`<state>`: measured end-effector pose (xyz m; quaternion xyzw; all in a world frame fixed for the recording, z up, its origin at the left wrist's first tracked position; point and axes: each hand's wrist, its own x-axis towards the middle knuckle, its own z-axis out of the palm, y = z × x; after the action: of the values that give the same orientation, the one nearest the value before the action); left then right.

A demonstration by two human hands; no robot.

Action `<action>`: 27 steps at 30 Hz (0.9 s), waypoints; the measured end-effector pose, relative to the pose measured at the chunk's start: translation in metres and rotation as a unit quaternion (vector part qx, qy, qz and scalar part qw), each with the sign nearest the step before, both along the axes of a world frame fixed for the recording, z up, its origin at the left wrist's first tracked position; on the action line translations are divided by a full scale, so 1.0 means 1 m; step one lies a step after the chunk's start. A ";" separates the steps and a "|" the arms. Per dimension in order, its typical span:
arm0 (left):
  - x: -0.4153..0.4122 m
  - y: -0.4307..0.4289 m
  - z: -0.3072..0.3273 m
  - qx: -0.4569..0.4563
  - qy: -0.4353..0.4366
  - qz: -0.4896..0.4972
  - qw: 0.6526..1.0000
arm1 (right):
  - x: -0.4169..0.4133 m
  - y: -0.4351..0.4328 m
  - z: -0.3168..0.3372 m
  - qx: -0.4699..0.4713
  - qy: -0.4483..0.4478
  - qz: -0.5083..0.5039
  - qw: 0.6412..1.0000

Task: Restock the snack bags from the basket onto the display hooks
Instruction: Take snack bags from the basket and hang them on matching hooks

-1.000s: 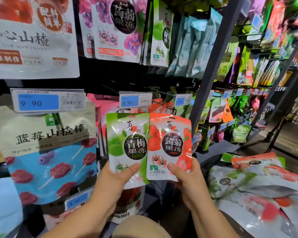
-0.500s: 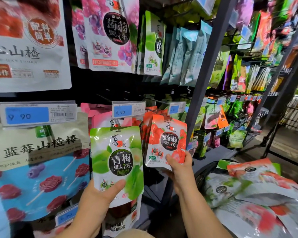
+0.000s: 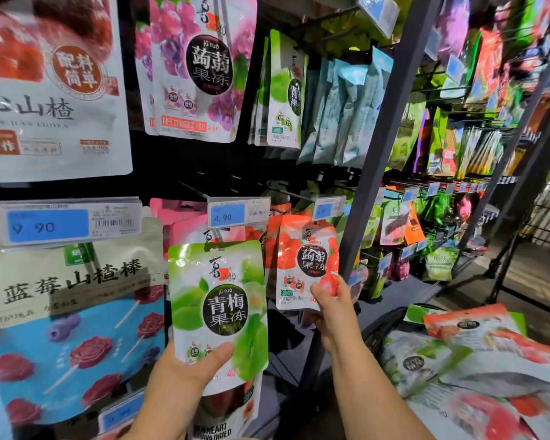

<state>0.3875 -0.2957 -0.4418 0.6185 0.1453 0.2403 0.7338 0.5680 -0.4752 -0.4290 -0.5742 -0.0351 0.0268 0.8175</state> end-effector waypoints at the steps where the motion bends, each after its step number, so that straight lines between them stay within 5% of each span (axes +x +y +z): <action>1: 0.000 0.000 0.001 0.008 0.001 0.000 1.000 | 0.001 0.000 -0.002 0.006 0.000 0.001 1.000; 15: 0.004 0.007 0.002 0.008 0.004 0.003 1.000 | 0.020 0.014 0.002 -0.014 0.023 0.014 1.000; 27: 0.004 0.010 0.005 0.019 -0.004 -0.005 1.000 | 0.030 0.021 -0.012 -0.185 0.086 -0.125 0.971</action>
<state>0.3911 -0.2862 -0.4369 0.6319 0.1349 0.2418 0.7239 0.5979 -0.4543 -0.4408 -0.7108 0.1126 -0.0201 0.6941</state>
